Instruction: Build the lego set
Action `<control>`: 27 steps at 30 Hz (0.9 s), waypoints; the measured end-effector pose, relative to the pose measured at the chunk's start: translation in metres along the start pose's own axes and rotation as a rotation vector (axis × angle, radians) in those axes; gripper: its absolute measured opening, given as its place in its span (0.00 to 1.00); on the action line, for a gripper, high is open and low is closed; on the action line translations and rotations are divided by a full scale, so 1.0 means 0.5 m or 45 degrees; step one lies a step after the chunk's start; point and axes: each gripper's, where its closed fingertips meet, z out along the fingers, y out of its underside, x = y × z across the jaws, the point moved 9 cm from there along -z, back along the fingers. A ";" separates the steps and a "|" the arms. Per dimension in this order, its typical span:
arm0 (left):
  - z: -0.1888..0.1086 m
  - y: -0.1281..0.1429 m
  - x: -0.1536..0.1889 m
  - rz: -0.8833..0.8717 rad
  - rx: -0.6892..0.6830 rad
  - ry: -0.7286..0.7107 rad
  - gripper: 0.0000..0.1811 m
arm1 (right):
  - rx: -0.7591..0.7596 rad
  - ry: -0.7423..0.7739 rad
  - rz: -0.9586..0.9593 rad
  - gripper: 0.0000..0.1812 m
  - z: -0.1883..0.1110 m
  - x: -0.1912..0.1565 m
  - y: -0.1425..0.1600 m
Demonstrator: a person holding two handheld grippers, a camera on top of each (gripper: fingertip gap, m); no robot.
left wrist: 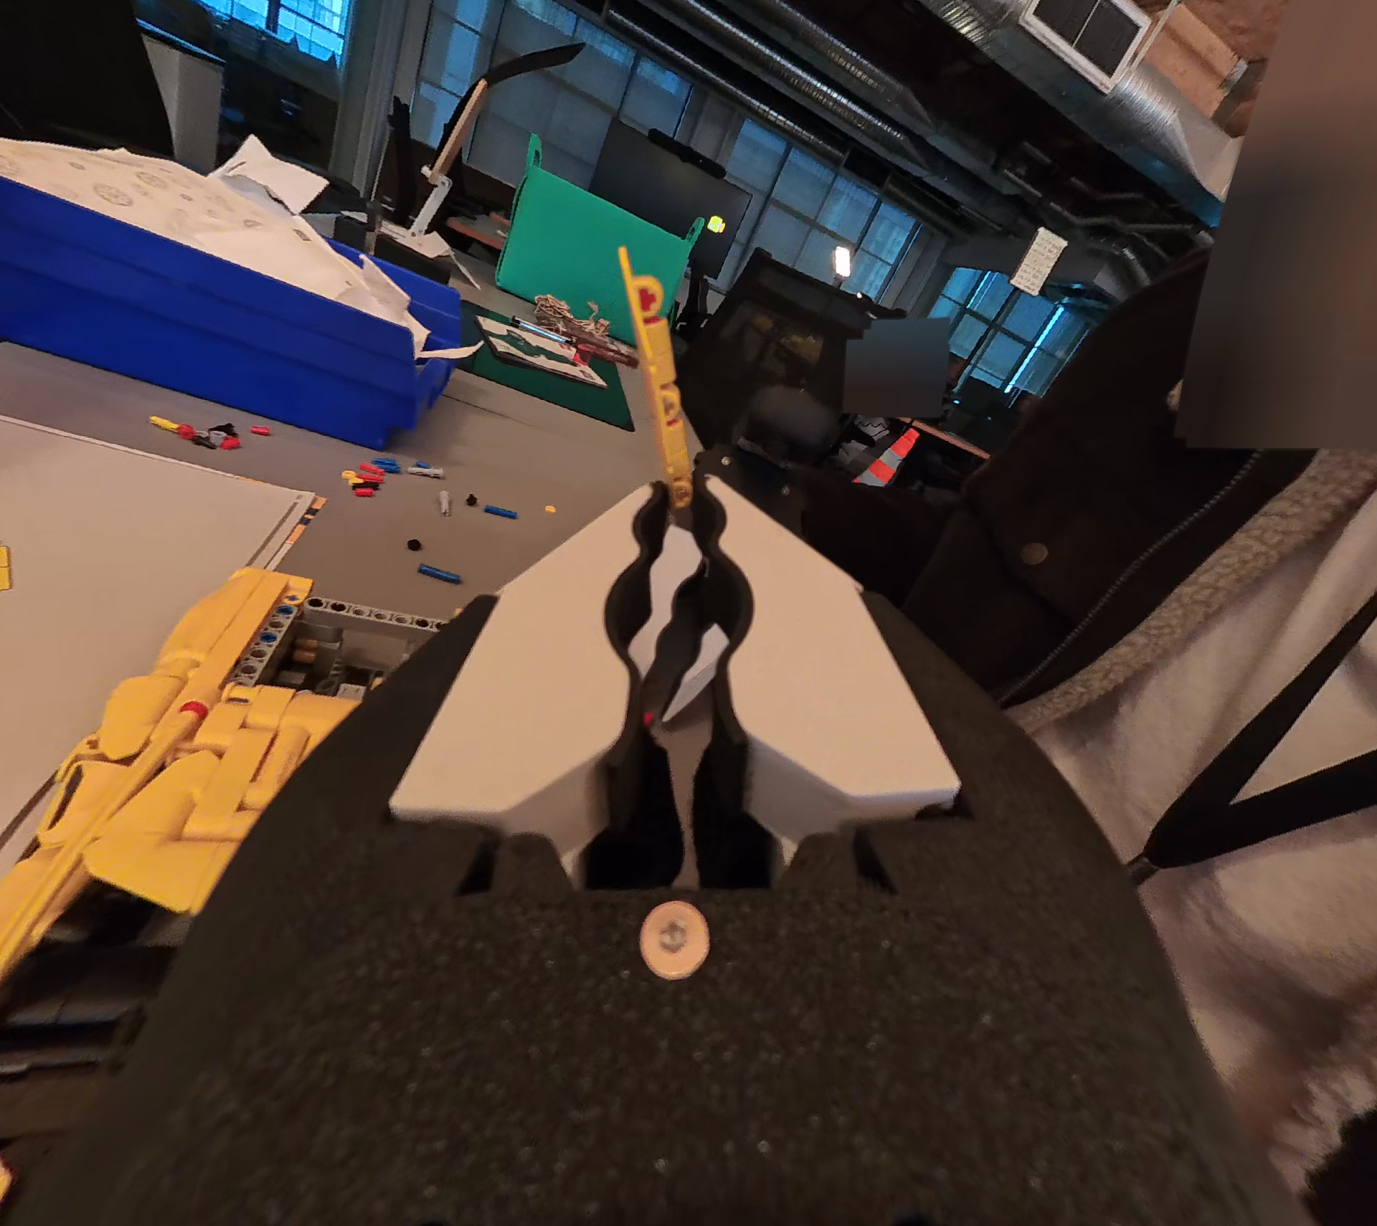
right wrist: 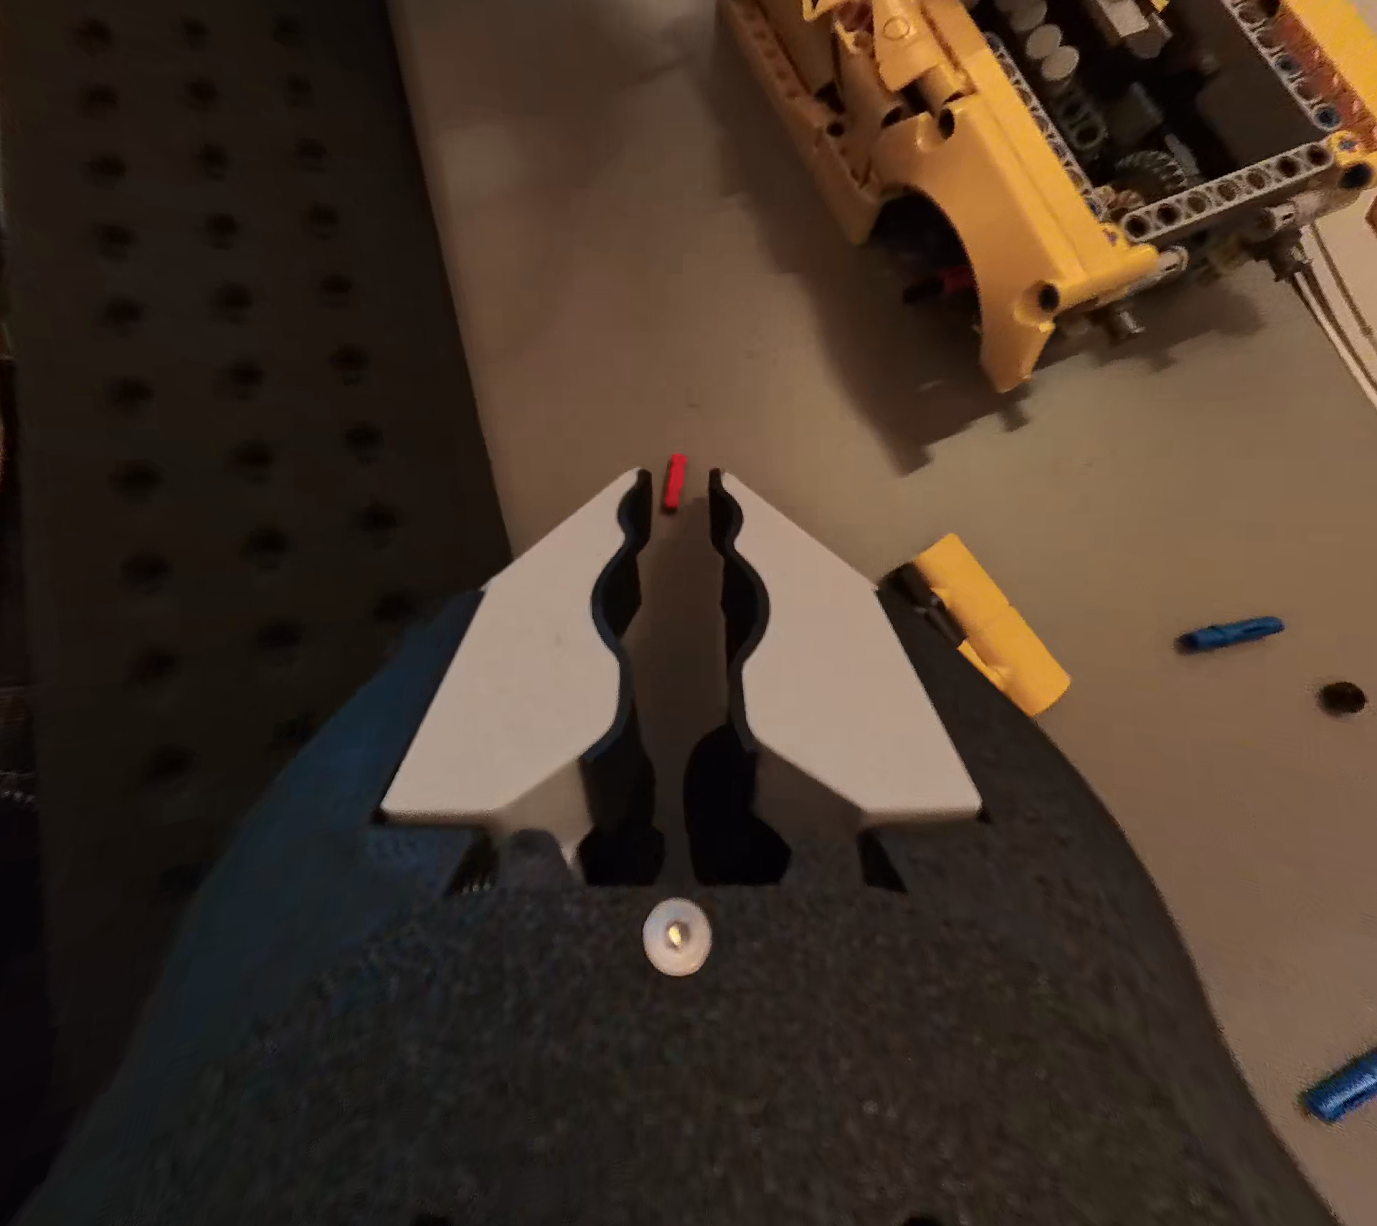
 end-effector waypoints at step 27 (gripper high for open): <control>0.016 0.029 -0.016 -0.170 -0.109 0.033 0.04 | 0.146 0.250 -0.468 0.01 -0.061 0.027 -0.286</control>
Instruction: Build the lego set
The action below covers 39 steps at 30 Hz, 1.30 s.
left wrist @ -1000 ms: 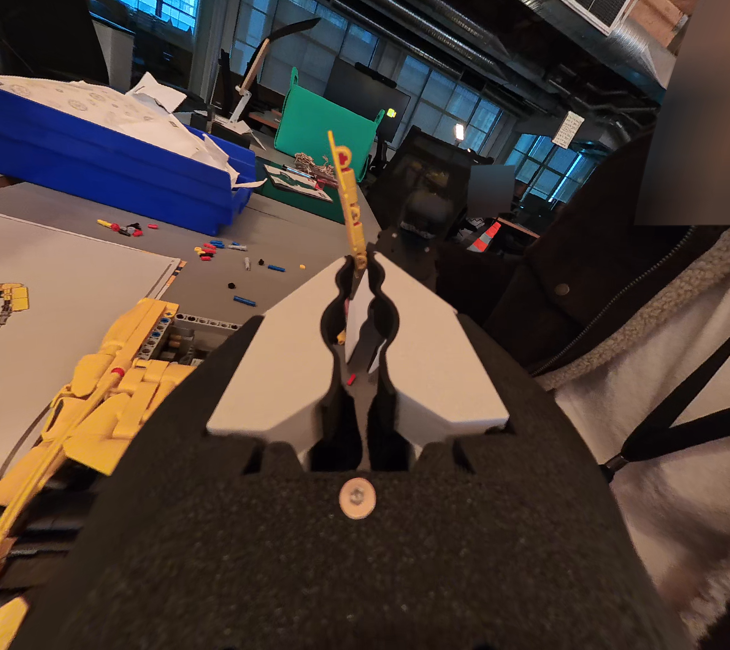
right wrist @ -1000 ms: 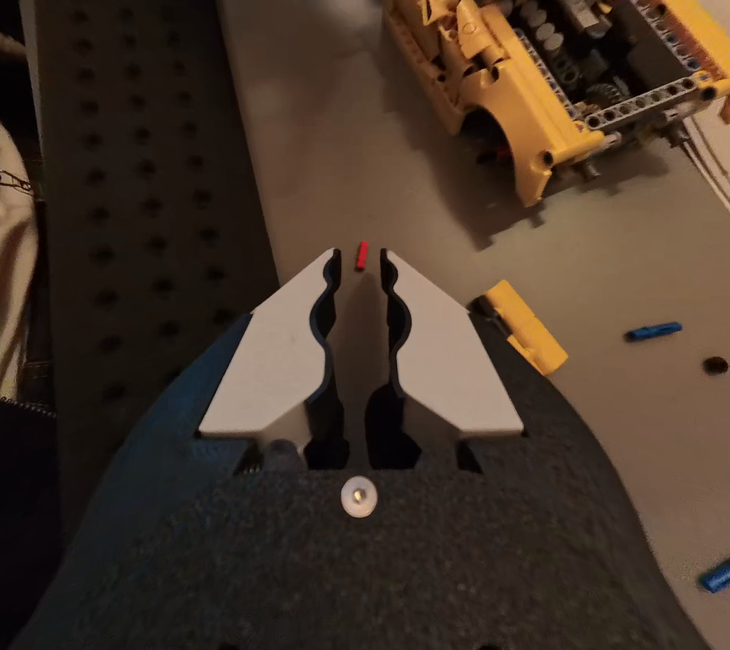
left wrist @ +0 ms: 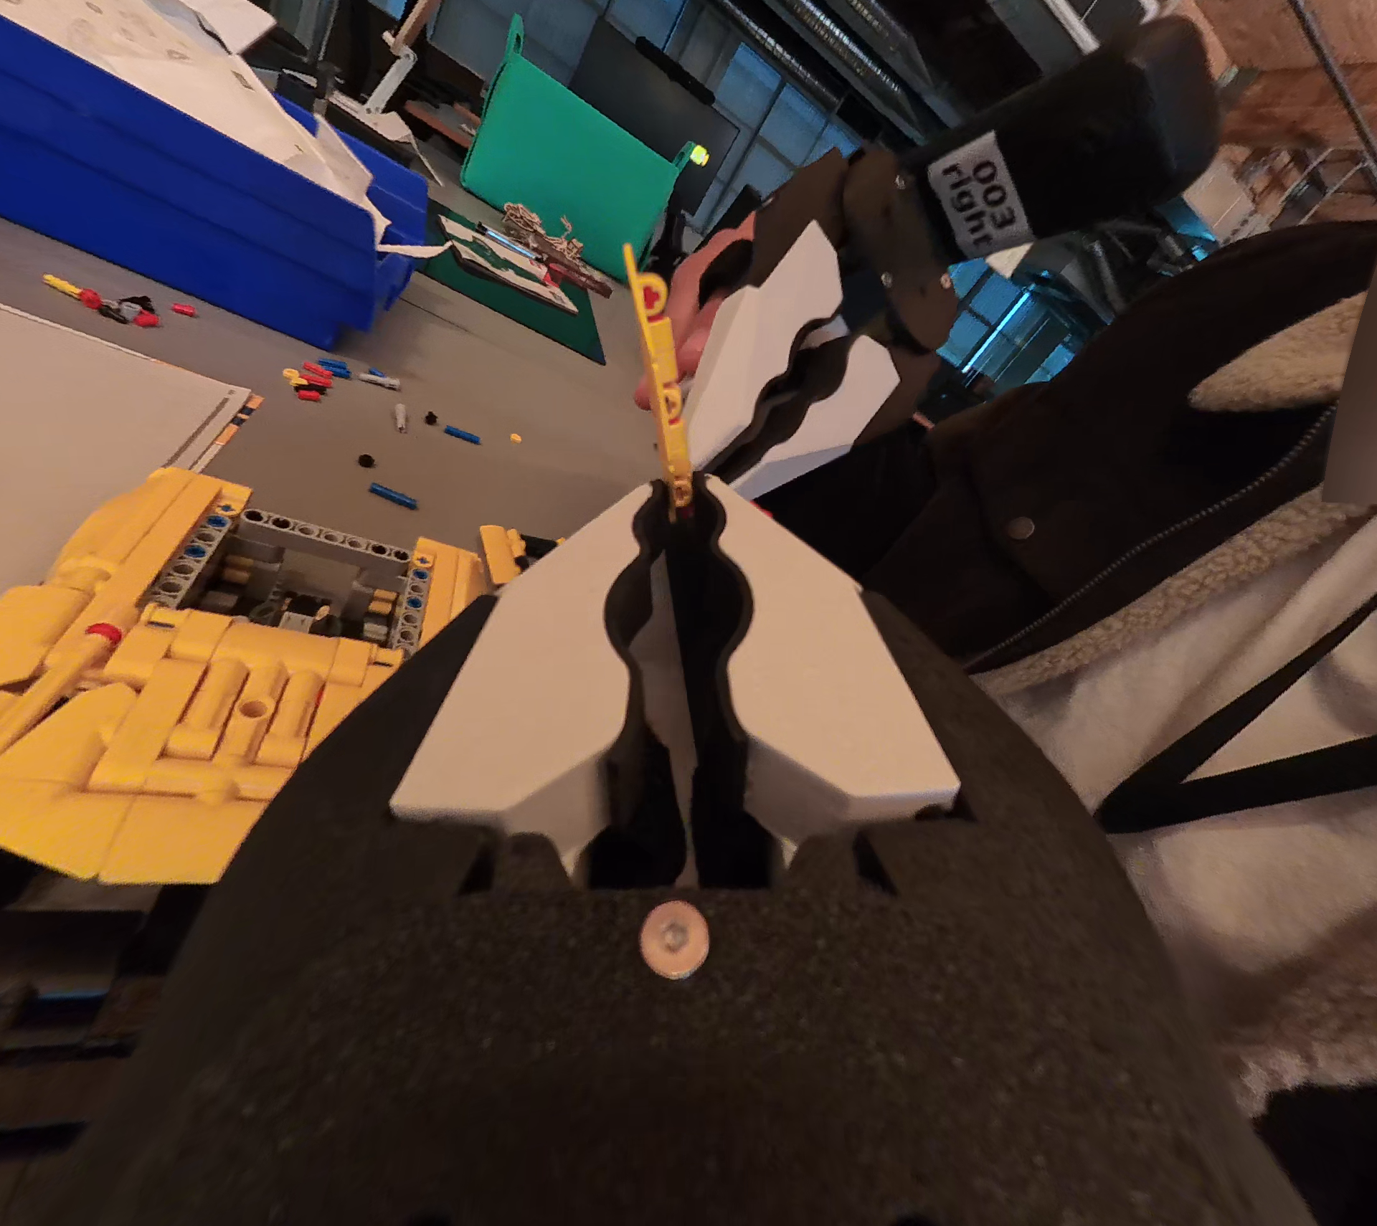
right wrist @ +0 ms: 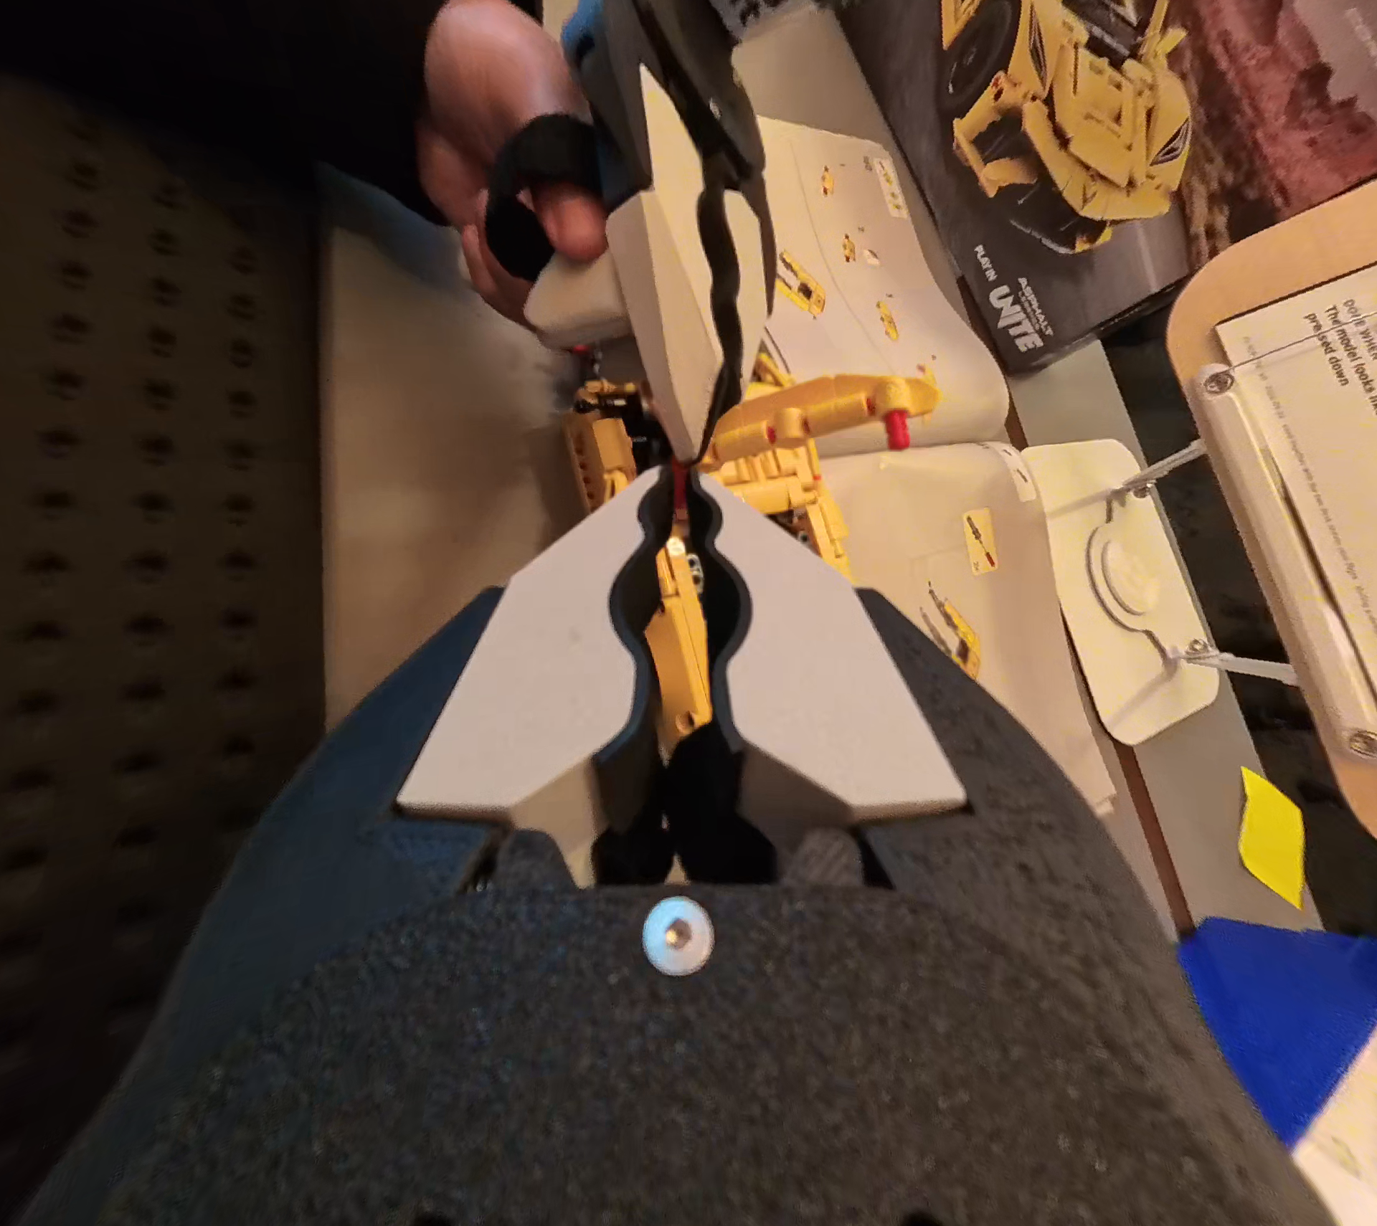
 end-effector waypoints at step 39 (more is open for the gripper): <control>-0.005 0.000 0.019 0.229 -0.068 -0.024 0.03 | 0.249 -0.153 0.223 0.02 -0.003 0.018 0.024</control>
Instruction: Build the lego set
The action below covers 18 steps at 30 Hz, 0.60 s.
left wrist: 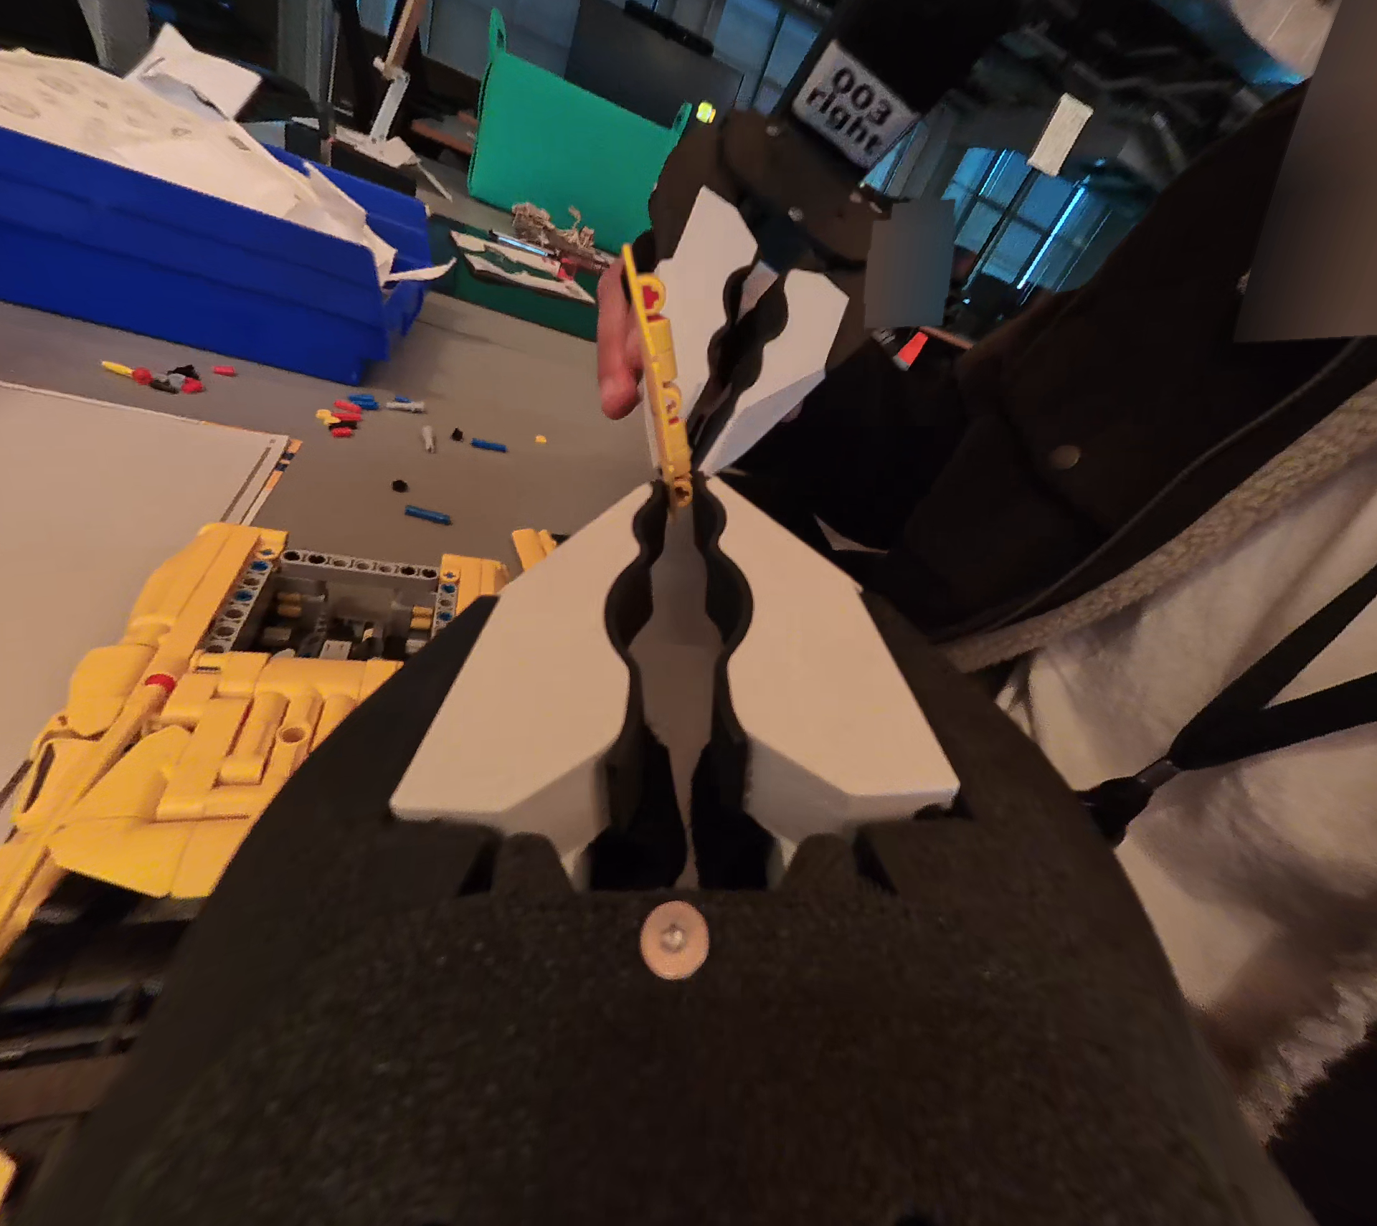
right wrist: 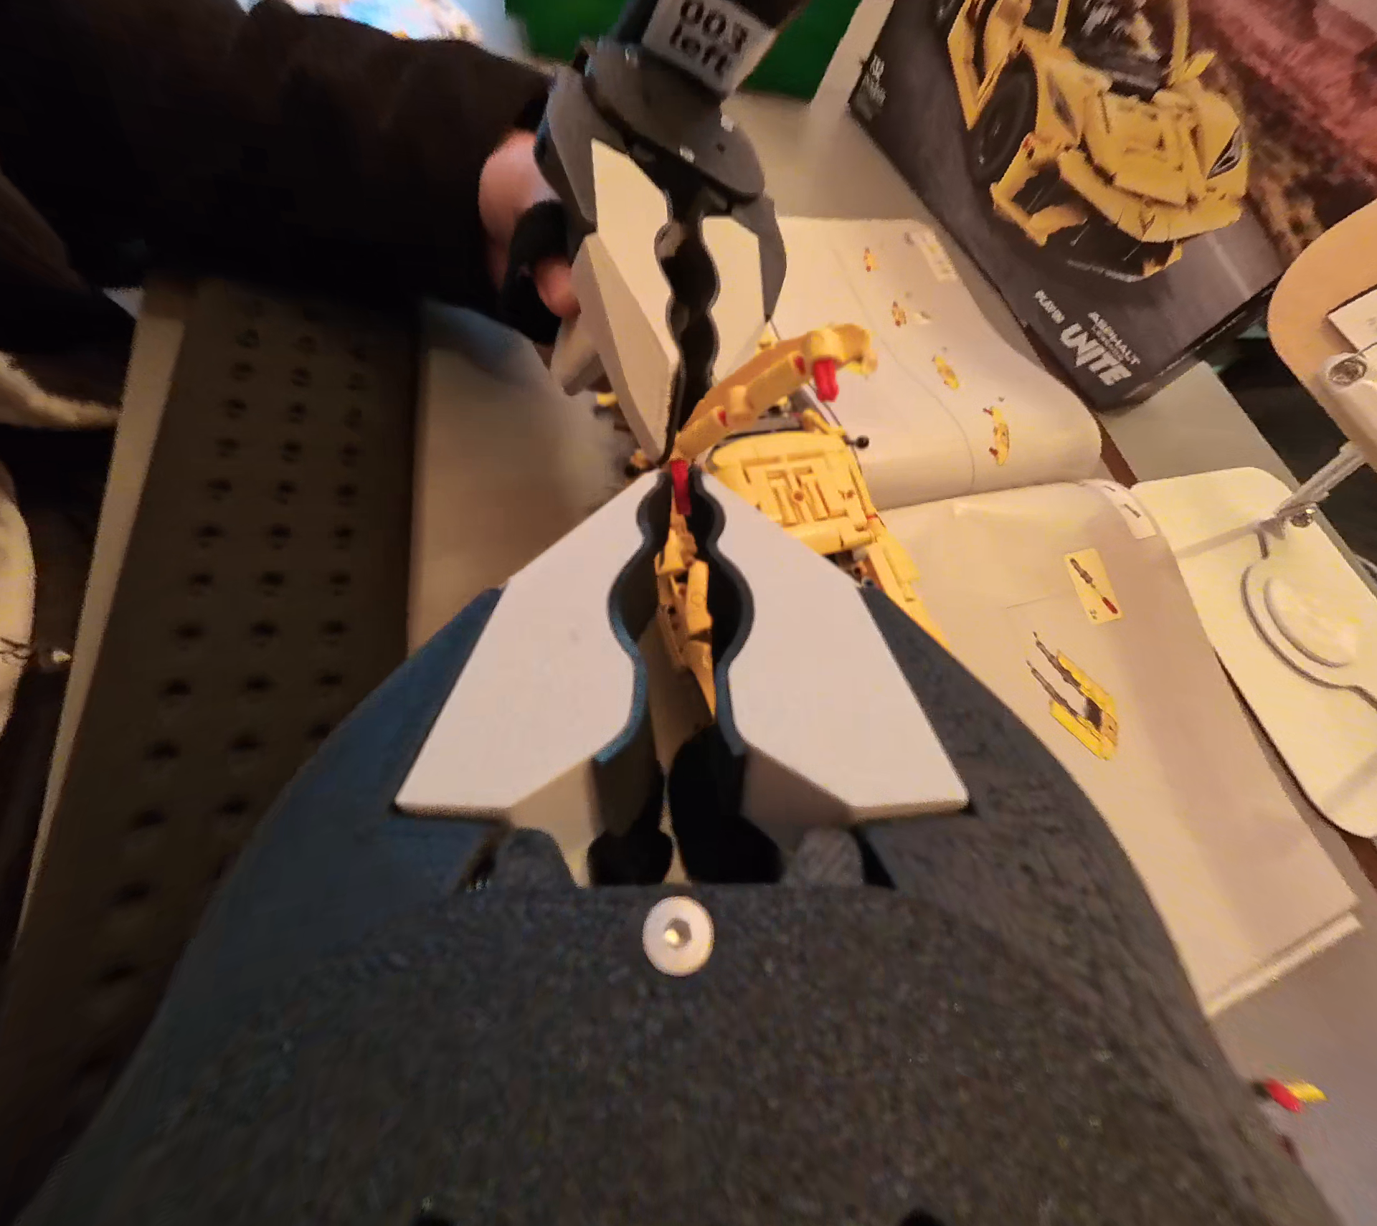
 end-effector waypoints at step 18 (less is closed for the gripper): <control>-0.025 -0.030 0.015 -0.027 0.279 0.151 0.03 | 0.863 -0.454 0.804 0.08 0.030 0.015 0.039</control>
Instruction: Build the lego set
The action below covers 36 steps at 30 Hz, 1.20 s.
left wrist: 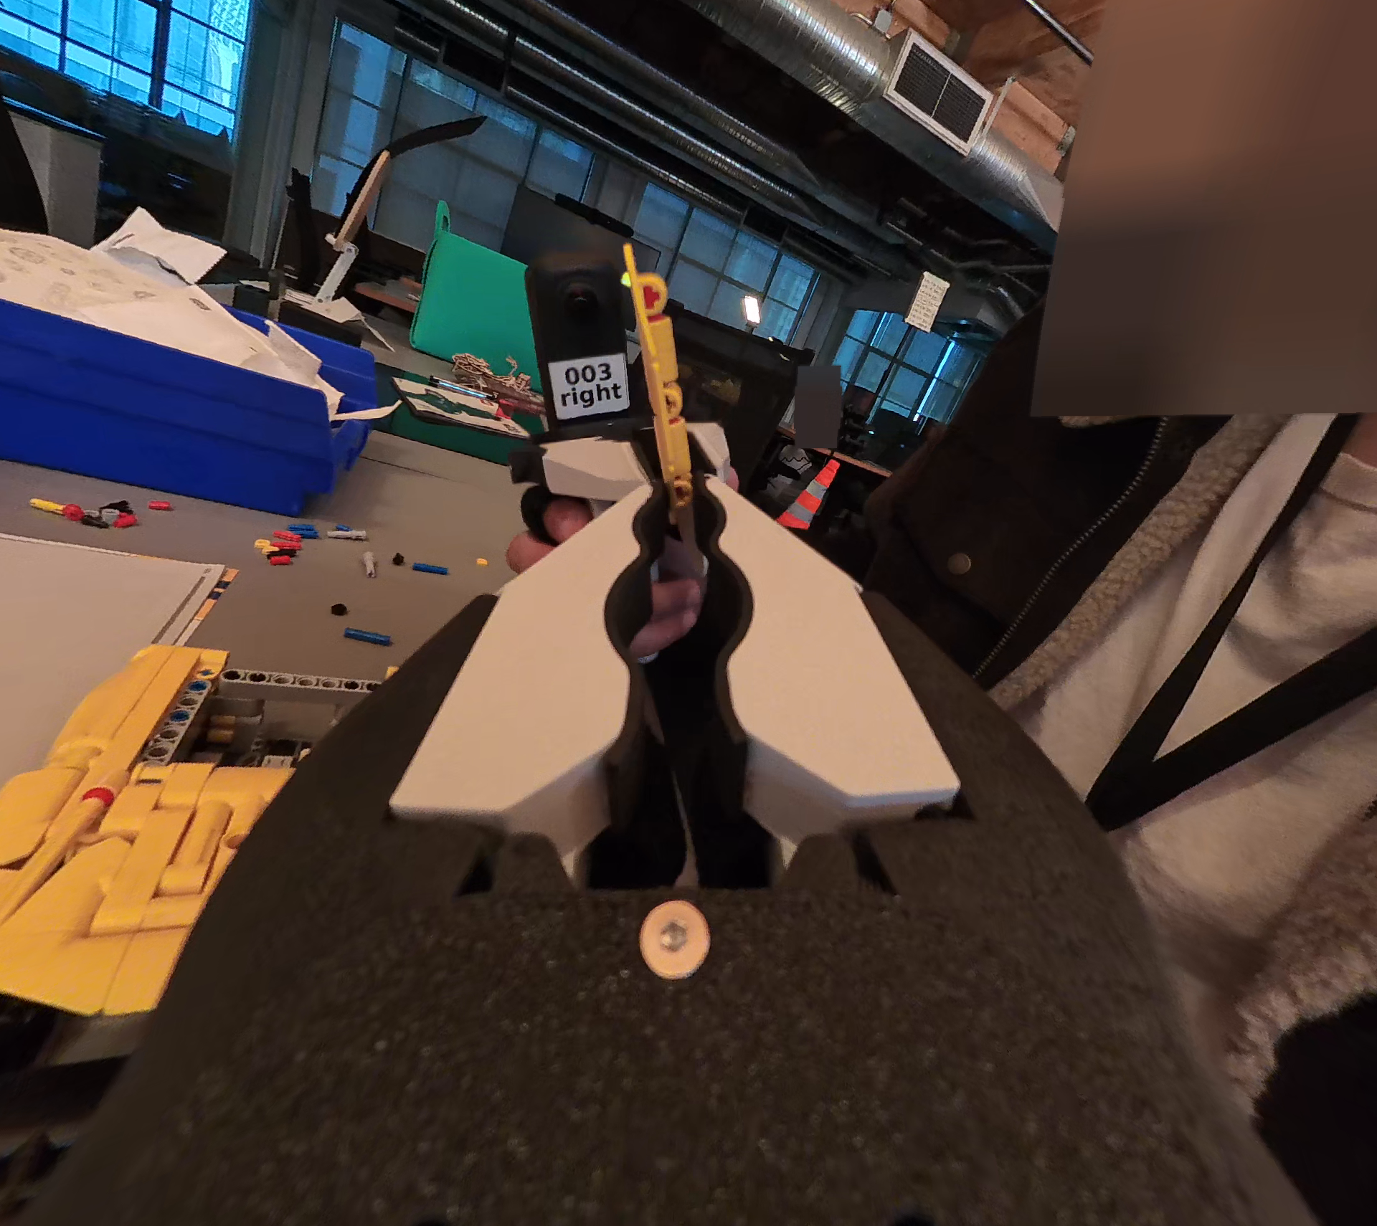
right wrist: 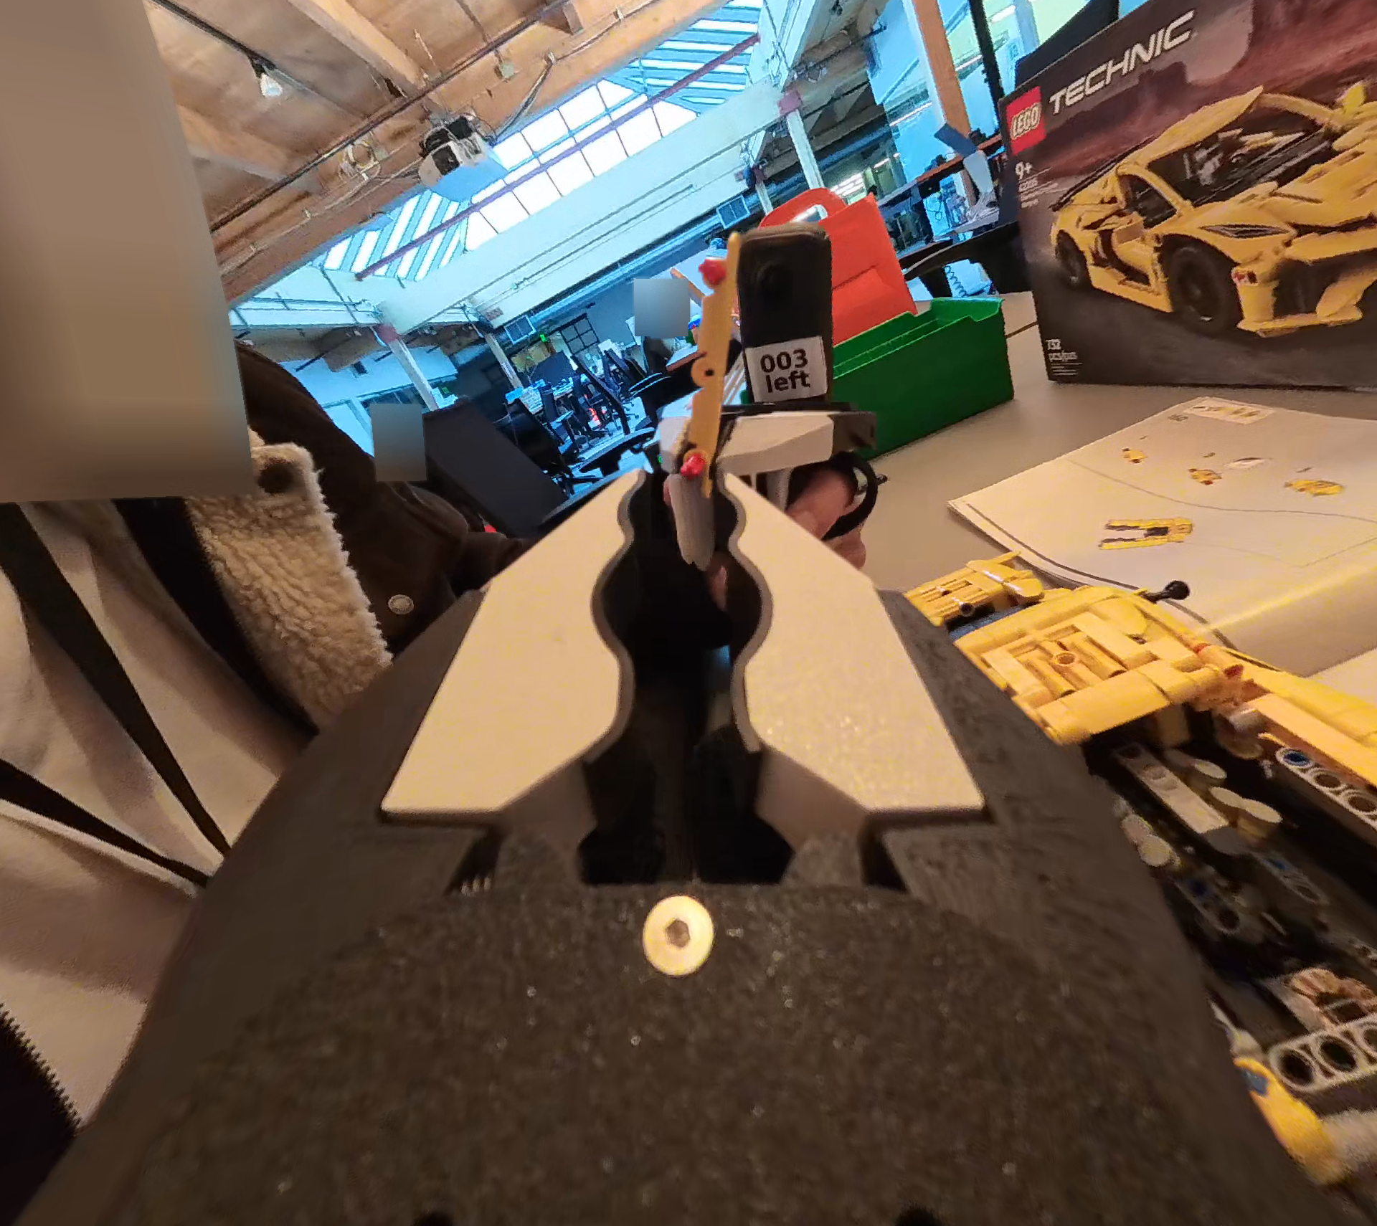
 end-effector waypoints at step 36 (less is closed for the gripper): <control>0.006 0.012 -0.008 0.069 -0.146 -0.127 0.03 | -0.127 0.184 -0.216 0.02 -0.011 0.003 0.004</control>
